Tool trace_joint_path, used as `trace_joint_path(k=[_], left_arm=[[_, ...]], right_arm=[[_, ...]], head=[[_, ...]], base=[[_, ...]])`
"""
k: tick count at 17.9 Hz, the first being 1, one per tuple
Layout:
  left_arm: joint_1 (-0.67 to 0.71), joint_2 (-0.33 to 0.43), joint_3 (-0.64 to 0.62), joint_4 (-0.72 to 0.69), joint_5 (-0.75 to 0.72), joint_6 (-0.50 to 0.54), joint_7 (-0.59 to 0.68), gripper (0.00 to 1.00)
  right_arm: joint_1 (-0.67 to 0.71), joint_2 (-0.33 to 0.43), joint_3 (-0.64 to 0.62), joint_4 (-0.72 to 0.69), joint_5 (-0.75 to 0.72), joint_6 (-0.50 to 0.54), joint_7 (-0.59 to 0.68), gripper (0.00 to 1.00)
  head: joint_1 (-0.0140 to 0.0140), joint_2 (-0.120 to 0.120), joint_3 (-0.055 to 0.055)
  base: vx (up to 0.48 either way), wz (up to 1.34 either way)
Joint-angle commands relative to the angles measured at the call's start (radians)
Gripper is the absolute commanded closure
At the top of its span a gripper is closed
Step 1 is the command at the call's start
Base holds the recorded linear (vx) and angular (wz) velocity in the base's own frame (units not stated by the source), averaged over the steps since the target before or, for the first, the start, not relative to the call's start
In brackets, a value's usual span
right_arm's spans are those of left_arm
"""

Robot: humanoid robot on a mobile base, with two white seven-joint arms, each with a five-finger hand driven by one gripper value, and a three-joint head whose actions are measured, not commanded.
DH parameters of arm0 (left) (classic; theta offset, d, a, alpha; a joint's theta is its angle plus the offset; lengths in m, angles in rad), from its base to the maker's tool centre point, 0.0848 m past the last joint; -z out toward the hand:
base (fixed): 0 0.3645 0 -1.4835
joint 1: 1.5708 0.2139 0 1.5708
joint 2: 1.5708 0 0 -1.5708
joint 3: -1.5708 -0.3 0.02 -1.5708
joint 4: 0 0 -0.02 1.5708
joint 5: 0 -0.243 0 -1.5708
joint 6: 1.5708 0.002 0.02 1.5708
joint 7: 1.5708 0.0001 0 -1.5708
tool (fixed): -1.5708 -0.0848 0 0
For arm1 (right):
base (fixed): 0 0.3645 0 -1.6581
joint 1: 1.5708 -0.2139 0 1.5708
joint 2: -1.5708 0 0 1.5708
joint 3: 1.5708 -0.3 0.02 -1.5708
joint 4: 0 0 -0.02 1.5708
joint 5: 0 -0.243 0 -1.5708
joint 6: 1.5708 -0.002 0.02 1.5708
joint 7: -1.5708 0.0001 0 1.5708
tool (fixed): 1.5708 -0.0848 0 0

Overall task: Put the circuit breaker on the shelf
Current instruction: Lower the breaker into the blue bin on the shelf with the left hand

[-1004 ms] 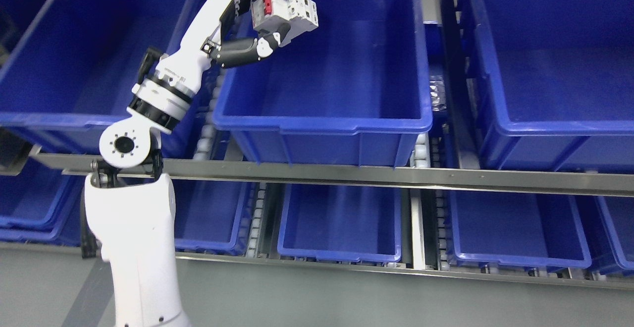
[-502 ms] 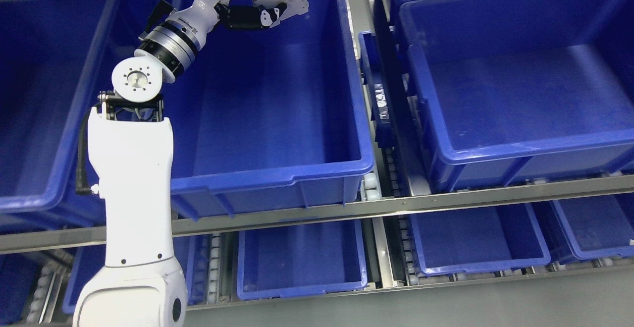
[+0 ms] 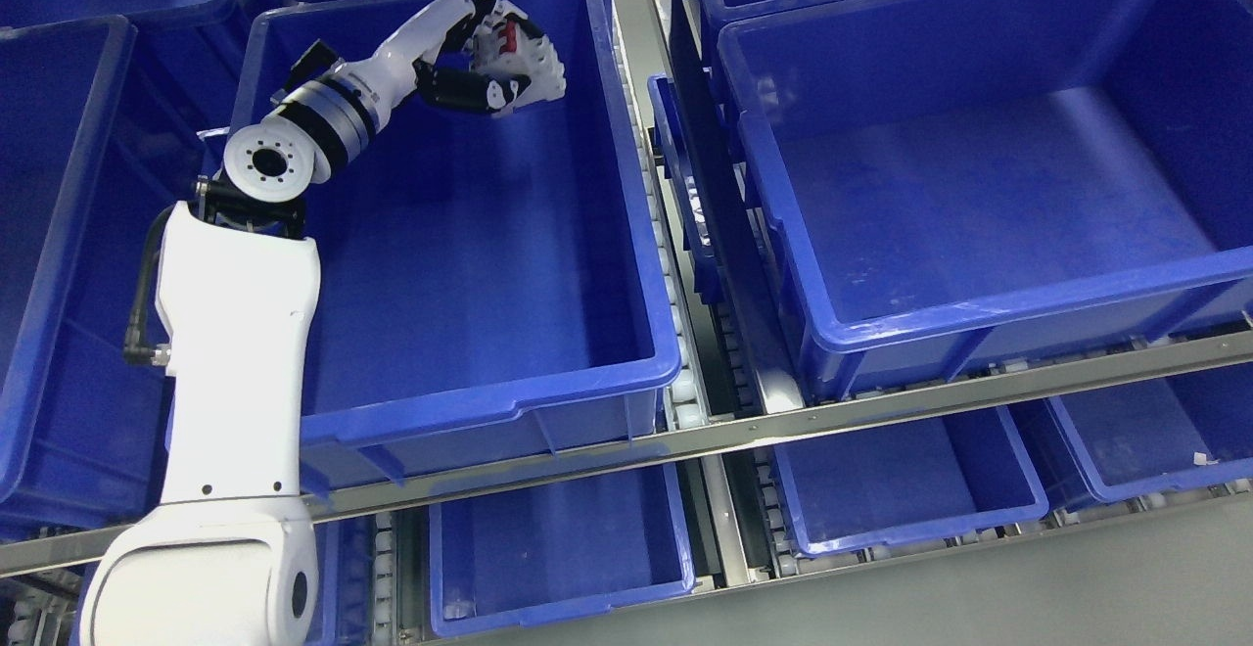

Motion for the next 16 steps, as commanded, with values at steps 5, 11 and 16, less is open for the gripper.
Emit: trace_joint_path(k=[5,11,16], left_arm=[[-0.021,0.051,-0.149,0.276,-0.008,0.008,0.000,0.78],[-0.040,0.048,-0.155,0.285,-0.008,0.008,0.000,0.68],[-0.043,0.039,-0.175,0.285,-0.011,0.011,0.000,0.48]], right_arm=[[0.000,-0.017,0.000,0.000,0.000,0.000,-0.001,0.00],[0.000,-0.017,0.000,0.000,0.000,0.000,-0.001,0.00],[0.000,-0.017,0.000,0.000,0.000,0.000,-0.001,0.00]], head=[[0.0000,0.000,0.000],[0.0000,0.000,0.000],[0.0000,0.000,0.000]], base=[[0.020,-0.04],[-0.009,0.01],[-0.007,0.00]])
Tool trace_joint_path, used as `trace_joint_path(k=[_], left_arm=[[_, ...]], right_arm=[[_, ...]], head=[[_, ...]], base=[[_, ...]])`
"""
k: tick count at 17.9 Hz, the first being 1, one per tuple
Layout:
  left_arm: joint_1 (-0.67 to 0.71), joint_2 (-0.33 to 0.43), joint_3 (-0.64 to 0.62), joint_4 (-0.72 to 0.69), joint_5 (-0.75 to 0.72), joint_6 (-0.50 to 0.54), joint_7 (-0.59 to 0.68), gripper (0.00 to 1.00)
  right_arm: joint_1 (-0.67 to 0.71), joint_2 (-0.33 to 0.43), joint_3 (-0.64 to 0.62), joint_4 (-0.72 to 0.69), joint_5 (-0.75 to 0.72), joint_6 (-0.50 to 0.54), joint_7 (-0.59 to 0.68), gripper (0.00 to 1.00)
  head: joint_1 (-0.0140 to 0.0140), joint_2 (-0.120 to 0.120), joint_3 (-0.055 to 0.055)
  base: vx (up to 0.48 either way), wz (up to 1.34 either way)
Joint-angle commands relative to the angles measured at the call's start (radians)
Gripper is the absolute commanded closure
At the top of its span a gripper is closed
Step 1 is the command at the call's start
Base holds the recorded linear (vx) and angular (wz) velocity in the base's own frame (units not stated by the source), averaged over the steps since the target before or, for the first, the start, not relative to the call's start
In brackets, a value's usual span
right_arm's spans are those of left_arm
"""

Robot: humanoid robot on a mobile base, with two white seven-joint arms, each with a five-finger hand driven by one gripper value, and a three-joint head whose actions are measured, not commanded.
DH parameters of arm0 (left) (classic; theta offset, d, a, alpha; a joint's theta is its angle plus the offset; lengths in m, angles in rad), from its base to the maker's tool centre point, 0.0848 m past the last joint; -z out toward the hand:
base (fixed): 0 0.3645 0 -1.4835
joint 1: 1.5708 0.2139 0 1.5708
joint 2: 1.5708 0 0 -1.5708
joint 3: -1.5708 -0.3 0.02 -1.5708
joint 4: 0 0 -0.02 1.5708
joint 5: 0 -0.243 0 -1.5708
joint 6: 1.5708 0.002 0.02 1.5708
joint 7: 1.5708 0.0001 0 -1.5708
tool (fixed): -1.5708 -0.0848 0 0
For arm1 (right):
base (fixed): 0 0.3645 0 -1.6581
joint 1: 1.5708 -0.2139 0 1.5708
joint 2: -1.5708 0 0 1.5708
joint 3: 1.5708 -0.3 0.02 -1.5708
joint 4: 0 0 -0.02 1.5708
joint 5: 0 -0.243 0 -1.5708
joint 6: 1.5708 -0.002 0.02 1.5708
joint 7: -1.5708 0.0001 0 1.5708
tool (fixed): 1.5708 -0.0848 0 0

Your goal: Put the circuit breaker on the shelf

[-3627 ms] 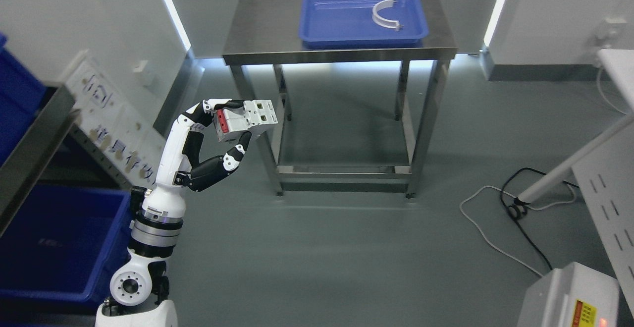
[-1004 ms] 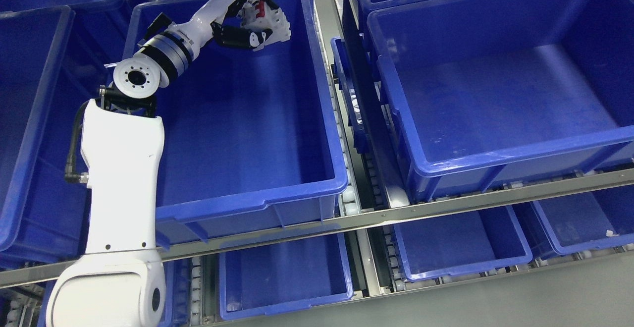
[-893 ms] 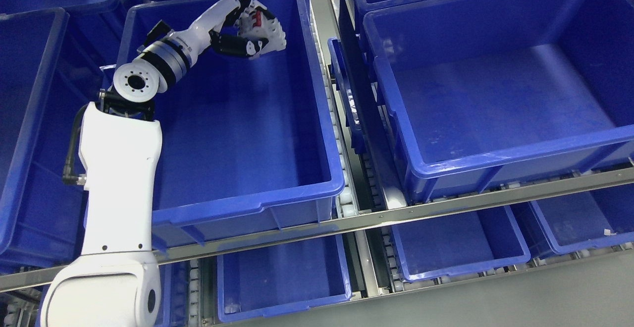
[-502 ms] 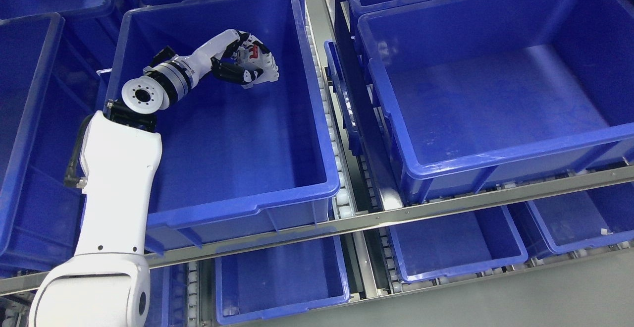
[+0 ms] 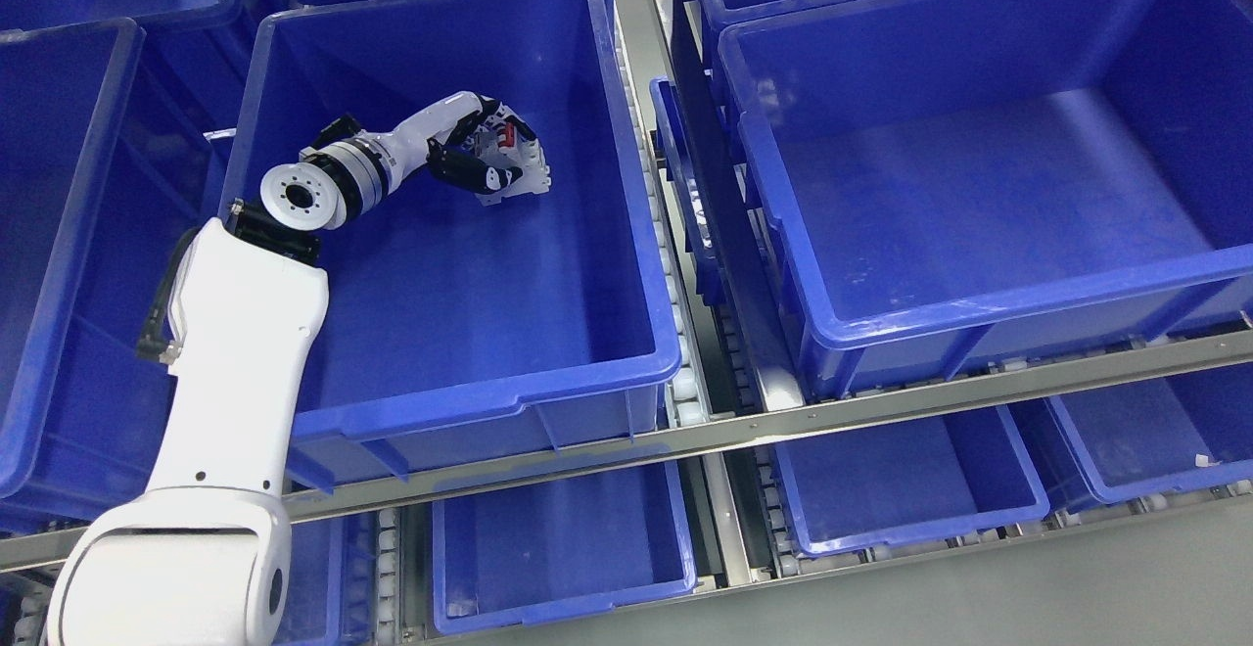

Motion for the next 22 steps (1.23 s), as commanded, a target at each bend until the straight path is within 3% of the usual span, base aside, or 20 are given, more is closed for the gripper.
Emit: trace_joint_path(k=[1,5,8,11,14,16,19,22], left_arm=[[-0.010,0.001,-0.051,0.065,-0.002,0.002,0.001,0.46],[-0.040,0.007,-0.048,0.065,-0.002,0.002,0.001,0.35],[-0.074,0.001,-0.029,0.055,0.004,0.000,0.030,0.18],[-0.119,-0.051,0.107,0.046,0.012,-0.001,0.257,0.03],[-0.137,-0.165,0.376,0.008,0.062,-0.006,0.493,0.01],[-0.134,-0.165,0.491,-0.064,0.202,-0.009,0.564,0.01],[-0.090,-0.165,0.496,-0.231,0.354,0.019,0.567,0.01],[-0.001,-0.165,0.478,-0.394,0.362,0.094,0.561,0.01]], right_arm=[[0.000,-0.017,0.000,0.000,0.000,0.000,-0.001,0.00],[0.000,-0.017,0.000,0.000,0.000,0.000,-0.001,0.00],[0.000,-0.017,0.000,0.000,0.000,0.000,-0.001,0.00],[0.000,-0.017,0.000,0.000,0.000,0.000,-0.001,0.00],[0.000,-0.017,0.000,0.000,0.000,0.000,-0.001,0.00],[0.000,-0.017,0.000,0.000,0.000,0.000,-0.001,0.00],[0.000,-0.017,0.000,0.000,0.000,0.000,-0.001,0.00],[0.000,-0.017,0.000,0.000,0.000,0.000,-0.001,0.00]], head=[[0.0000,0.000,0.000],[0.0000,0.000,0.000],[0.0000,0.000,0.000],[0.0000,0.000,0.000],[0.0000,0.000,0.000],[0.0000,0.000,0.000],[0.0000,0.000,0.000],[0.0000,0.000,0.000]], base=[[0.000,0.00],[0.000,0.00],[0.000,0.00],[0.000,0.00],[0.000,0.00],[0.000,0.00],[0.000,0.00],[0.000,0.00]])
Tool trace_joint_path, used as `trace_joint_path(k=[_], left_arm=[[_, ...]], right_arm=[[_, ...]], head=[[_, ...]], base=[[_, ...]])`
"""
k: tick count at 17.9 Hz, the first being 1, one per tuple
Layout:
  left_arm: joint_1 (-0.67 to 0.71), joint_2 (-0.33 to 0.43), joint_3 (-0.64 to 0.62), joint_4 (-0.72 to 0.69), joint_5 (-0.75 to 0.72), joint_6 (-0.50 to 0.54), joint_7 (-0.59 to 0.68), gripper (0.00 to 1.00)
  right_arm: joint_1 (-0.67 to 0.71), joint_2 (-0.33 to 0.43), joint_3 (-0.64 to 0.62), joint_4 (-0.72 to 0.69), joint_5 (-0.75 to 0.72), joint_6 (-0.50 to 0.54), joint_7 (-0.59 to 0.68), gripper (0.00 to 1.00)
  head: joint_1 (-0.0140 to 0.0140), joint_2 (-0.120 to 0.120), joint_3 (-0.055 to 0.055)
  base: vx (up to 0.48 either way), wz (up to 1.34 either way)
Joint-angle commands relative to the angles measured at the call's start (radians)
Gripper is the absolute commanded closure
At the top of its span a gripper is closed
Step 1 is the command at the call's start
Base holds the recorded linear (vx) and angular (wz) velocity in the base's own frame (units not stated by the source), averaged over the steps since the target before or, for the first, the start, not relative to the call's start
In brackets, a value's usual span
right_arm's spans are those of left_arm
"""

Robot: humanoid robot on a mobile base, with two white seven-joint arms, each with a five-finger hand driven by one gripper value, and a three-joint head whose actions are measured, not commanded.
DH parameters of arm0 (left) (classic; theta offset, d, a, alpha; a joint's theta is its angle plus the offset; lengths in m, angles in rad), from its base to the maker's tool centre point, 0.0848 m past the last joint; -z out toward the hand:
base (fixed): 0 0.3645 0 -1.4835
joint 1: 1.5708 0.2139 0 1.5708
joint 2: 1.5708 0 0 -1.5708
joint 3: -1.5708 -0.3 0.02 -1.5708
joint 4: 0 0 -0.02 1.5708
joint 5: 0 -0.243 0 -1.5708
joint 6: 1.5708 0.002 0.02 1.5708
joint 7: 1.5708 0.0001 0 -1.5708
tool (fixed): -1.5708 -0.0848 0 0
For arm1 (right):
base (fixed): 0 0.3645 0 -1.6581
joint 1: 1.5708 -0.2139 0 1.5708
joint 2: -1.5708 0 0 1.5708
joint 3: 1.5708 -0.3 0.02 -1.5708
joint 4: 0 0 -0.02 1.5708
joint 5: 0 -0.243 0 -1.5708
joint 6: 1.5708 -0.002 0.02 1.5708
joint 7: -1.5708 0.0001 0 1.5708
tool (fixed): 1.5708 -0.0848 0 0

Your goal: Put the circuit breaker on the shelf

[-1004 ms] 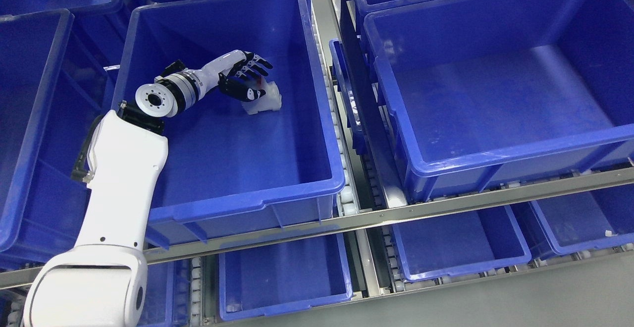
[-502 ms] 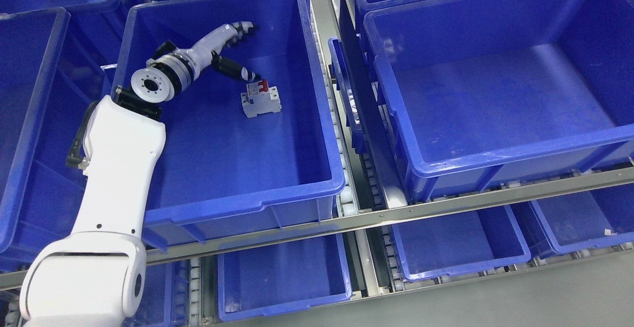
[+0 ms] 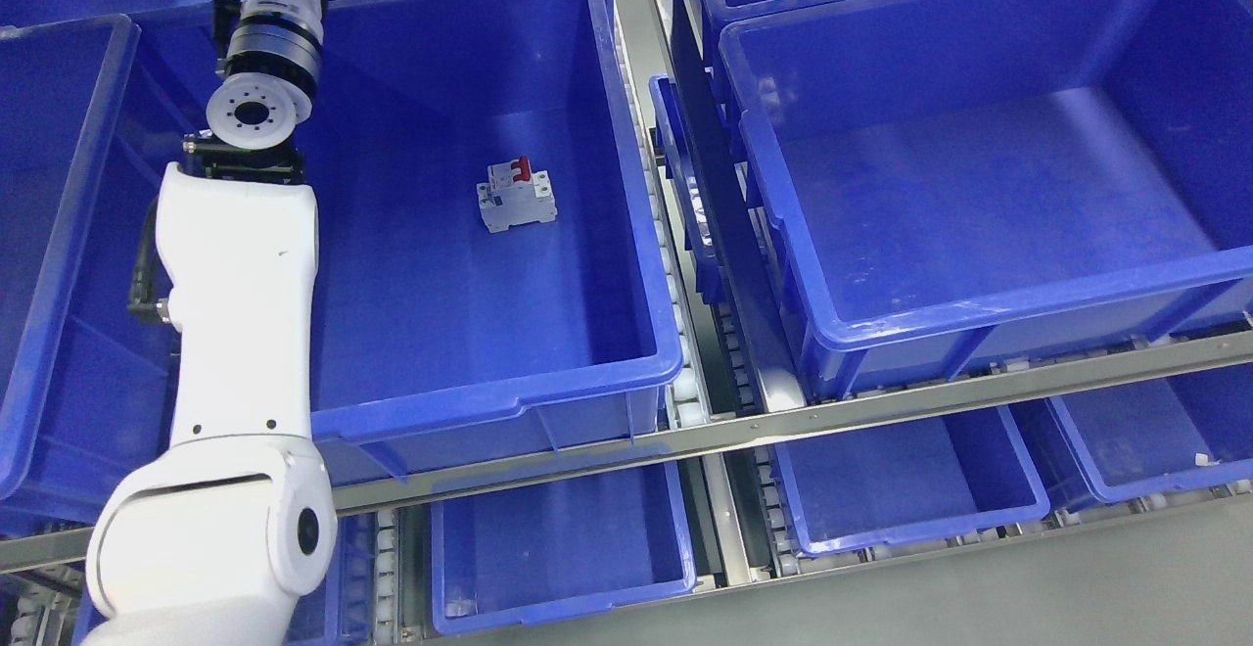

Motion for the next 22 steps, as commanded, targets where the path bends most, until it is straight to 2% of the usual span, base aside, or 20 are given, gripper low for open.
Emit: trace_joint_path(k=[1,5,8,10,16,22], left_arm=[[0.128,-0.050,0.160,-0.363,0.118,0.056,0.005,0.01],[0.298,-0.050,0.091,-0.653,0.144,0.090,0.005,0.00],[0.438,-0.050,0.022,-0.798,0.144,0.114,0.009,0.00],[0.493,-0.050,0.008,-0.823,0.144,0.113,0.014,0.00],[0.495,-0.050,0.014,-0.833,0.144,0.114,0.011,0.00],[0.385,-0.050,0.014,-0.833,0.143,0.133,0.008,0.00]], right_arm=[[0.000,-0.017,0.000,0.000,0.000,0.000,-0.001,0.00],[0.000,-0.017,0.000,0.000,0.000,0.000,-0.001,0.00],[0.000,-0.017,0.000,0.000,0.000,0.000,-0.001,0.00],[0.000,-0.017,0.000,0.000,0.000,0.000,-0.001,0.00],[0.000,-0.017,0.000,0.000,0.000,0.000,-0.001,0.00],[0.000,-0.017,0.000,0.000,0.000,0.000,-0.001,0.00]], head=[[0.0000,0.000,0.000],[0.0000,0.000,0.000],[0.0000,0.000,0.000],[0.0000,0.000,0.000],[0.0000,0.000,0.000],[0.0000,0.000,0.000]], base=[[0.000,0.00],[0.000,0.00],[0.000,0.00],[0.000,0.00],[-0.033,0.07],[-0.044,0.10]])
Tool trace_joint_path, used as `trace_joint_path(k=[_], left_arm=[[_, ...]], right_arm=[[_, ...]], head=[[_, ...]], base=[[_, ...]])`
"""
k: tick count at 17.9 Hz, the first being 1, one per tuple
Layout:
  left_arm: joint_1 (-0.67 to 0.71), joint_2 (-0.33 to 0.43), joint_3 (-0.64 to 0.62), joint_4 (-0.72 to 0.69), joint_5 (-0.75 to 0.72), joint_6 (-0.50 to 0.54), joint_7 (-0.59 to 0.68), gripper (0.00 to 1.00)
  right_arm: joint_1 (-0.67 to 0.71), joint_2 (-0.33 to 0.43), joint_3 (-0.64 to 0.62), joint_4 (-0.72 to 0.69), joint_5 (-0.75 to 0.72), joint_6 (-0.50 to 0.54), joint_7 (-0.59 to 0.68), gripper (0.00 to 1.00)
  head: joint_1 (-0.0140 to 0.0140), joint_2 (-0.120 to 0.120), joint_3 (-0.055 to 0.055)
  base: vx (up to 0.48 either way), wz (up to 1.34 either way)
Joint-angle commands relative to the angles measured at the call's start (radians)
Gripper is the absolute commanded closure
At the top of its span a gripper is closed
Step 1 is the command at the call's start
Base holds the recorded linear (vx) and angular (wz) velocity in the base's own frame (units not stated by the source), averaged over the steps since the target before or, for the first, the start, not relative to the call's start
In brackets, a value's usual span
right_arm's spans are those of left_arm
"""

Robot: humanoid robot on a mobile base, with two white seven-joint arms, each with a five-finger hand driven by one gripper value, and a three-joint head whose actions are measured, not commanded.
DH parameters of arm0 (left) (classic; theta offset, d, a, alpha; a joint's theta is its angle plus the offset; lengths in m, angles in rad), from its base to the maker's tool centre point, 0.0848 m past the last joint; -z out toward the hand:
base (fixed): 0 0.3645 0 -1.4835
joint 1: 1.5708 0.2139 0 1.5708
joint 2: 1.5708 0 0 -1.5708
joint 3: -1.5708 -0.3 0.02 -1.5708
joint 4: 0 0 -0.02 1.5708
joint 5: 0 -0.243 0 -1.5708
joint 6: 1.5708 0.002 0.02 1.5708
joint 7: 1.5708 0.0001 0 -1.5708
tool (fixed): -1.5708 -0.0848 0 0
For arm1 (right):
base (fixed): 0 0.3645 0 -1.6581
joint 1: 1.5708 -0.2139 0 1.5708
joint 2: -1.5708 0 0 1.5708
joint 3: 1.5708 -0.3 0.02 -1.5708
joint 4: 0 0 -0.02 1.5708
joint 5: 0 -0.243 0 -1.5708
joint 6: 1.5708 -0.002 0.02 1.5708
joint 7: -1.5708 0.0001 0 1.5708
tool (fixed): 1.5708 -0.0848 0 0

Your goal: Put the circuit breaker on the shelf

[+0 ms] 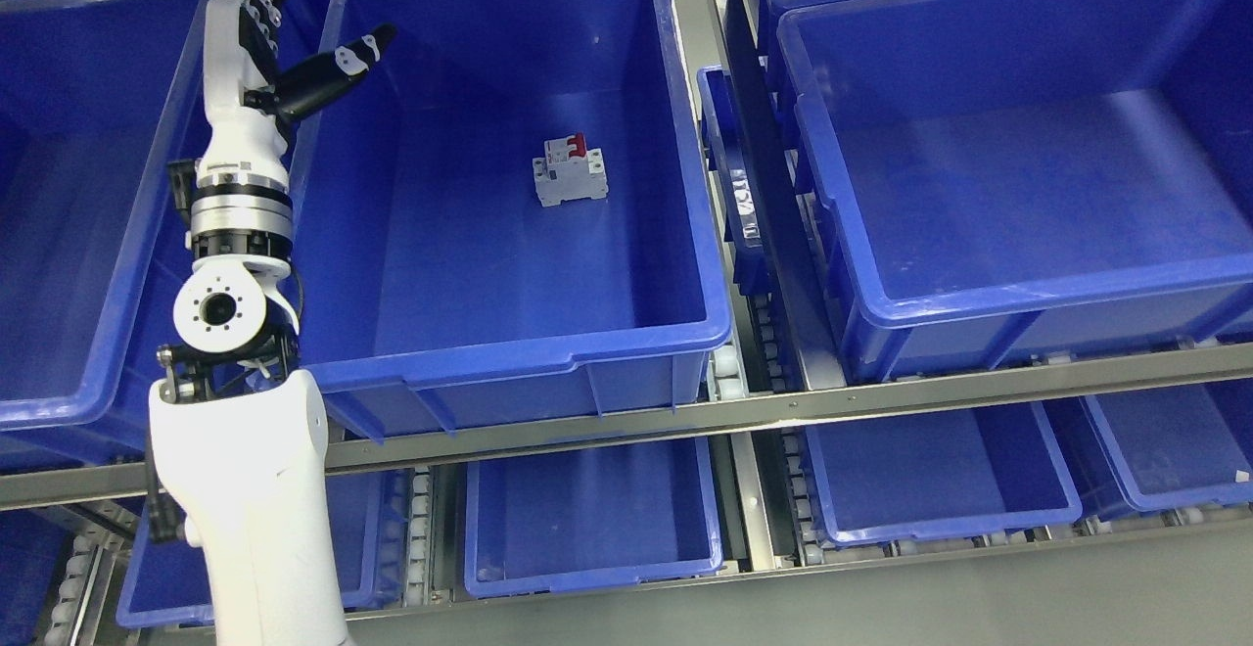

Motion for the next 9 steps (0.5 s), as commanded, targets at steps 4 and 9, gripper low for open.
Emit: trace_joint_path(k=[4,9], left_arm=[[-0.052,0.010,-0.028,-0.134,0.003,0.144,-0.012,0.00],[0.014,0.010,-0.075,-0.148,0.001,0.153,-0.014,0.00]], right_arm=[[0.000,-0.017,0.000,0.000,0.000,0.000,-0.005,0.00],[0.000,-0.017,0.000,0.000,0.000,0.000,-0.005,0.00]], head=[[0.0000,0.000,0.000],[0.0000,0.000,0.000]], base=[[-0.003,-0.01],[0.000,0.00]])
